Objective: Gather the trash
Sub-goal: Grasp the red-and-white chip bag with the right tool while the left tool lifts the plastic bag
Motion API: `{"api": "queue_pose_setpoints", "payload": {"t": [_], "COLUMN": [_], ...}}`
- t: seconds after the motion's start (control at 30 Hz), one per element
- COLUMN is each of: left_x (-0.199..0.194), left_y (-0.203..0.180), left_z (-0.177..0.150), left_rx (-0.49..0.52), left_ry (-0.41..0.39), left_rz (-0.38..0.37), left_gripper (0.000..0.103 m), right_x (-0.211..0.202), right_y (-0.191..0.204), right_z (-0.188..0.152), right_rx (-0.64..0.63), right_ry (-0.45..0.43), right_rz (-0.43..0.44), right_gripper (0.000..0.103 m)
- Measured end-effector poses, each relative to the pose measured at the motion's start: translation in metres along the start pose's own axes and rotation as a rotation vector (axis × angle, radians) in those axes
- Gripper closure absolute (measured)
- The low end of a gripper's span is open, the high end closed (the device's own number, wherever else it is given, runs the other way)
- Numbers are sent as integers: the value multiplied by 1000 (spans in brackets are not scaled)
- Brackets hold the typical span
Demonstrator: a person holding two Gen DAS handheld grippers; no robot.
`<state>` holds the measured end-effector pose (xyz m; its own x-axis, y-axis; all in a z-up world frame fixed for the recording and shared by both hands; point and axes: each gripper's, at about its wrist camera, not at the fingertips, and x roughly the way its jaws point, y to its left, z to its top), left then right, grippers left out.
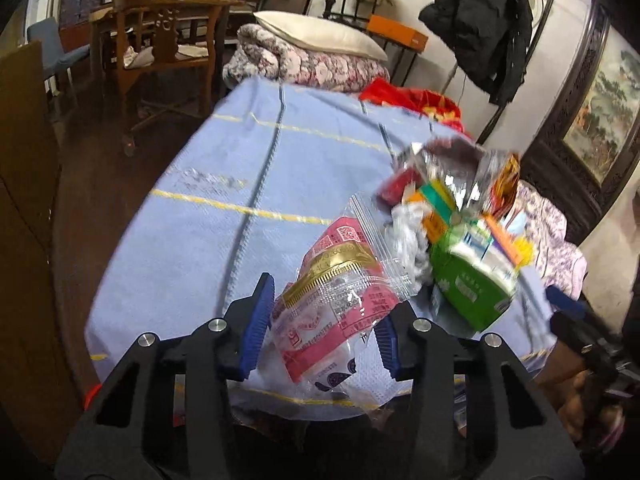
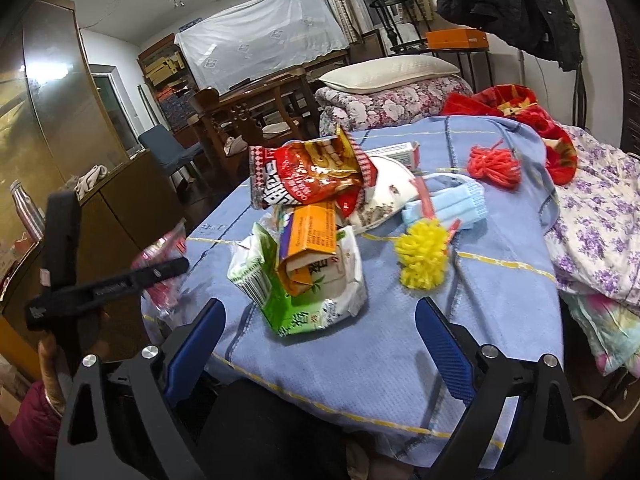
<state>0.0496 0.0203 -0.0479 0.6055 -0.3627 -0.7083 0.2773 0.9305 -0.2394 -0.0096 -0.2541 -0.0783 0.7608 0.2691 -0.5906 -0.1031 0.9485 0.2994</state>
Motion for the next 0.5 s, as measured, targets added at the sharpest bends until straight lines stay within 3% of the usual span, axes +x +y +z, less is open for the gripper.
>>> {"api": "queue_pose_setpoints", "payload": {"t": [0.27, 0.4, 0.5], "left_x": [-32, -41, -46], "left_y": [13, 22, 32], "left_z": [10, 4, -2], "left_rx": [-14, -38, -79], "left_ry": [-23, -16, -5], "left_rz": [38, 72, 86], "left_gripper": [56, 56, 56], "right_x": [40, 39, 40], "right_y": [10, 21, 29], "right_z": [2, 2, 1], "right_rx": [-15, -44, -83], "right_ry": [65, 45, 30], "right_rz": [17, 64, 103], "right_gripper": [9, 9, 22]}}
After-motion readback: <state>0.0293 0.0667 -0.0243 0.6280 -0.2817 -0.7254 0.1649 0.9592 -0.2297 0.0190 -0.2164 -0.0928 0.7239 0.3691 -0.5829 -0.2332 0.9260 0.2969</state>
